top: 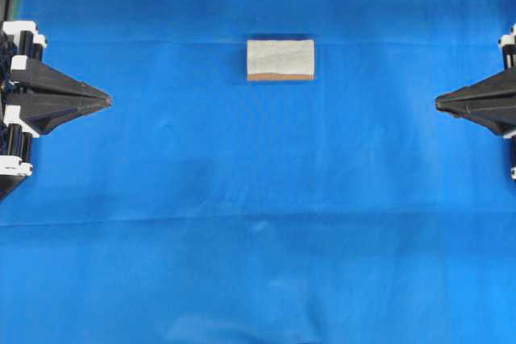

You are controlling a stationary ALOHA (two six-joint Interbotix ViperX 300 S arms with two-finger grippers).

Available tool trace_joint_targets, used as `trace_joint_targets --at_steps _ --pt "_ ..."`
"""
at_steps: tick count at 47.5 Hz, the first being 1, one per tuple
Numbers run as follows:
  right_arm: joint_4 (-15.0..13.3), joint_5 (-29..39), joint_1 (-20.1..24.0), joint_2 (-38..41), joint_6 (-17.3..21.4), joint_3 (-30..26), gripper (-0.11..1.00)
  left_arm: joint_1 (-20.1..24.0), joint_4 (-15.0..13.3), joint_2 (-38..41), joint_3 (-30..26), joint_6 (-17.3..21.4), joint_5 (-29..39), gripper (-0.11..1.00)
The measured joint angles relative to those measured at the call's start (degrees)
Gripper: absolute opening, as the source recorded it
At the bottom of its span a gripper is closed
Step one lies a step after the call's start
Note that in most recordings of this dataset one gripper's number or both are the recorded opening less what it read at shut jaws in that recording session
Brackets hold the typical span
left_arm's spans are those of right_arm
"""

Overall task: Hand over the sponge with the left arm and wipe it with the right arm.
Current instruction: 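Move the left gripper toward the sponge's left end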

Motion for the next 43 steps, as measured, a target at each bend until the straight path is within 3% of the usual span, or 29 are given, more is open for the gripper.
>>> trace_joint_targets --at_steps 11,28,31,43 --pt "-0.2 0.8 -0.1 0.5 -0.6 0.0 0.00 0.7 -0.9 2.0 0.0 2.2 0.2 0.00" --pt "-0.2 1.3 -0.4 0.5 -0.7 -0.1 0.00 7.5 -1.1 11.5 -1.4 2.3 -2.9 0.02" --pt "-0.3 1.5 -0.4 0.5 -0.7 -0.1 0.00 8.8 -1.1 14.0 -2.0 2.5 -3.3 0.13" --pt "-0.3 2.6 -0.5 0.5 -0.7 -0.6 0.00 12.0 -1.1 26.0 -6.3 3.3 -3.5 0.83"
